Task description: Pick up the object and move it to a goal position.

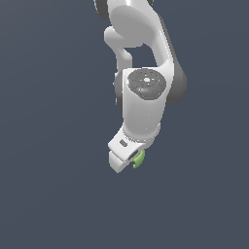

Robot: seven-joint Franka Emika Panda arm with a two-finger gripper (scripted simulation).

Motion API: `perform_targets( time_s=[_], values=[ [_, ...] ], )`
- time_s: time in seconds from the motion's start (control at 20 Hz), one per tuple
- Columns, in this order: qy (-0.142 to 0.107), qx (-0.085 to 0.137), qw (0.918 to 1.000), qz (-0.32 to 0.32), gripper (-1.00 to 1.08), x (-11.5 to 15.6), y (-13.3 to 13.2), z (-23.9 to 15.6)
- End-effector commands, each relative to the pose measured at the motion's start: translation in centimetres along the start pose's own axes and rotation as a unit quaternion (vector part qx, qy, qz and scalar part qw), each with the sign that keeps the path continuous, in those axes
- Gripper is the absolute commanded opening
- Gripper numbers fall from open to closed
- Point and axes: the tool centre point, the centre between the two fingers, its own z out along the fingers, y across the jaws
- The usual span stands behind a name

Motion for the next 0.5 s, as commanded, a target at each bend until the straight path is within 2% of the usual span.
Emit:
perform_targets(
  time_s=[0.0, 0.45],
  values=[
    [0.000, 0.000, 1.0000, 0.000, -1.00, 0.6, 0.8, -1.0],
    [-0.001, 0.000, 1.0000, 0.000, -1.00, 1.8, 2.5, -3.2]
  ],
)
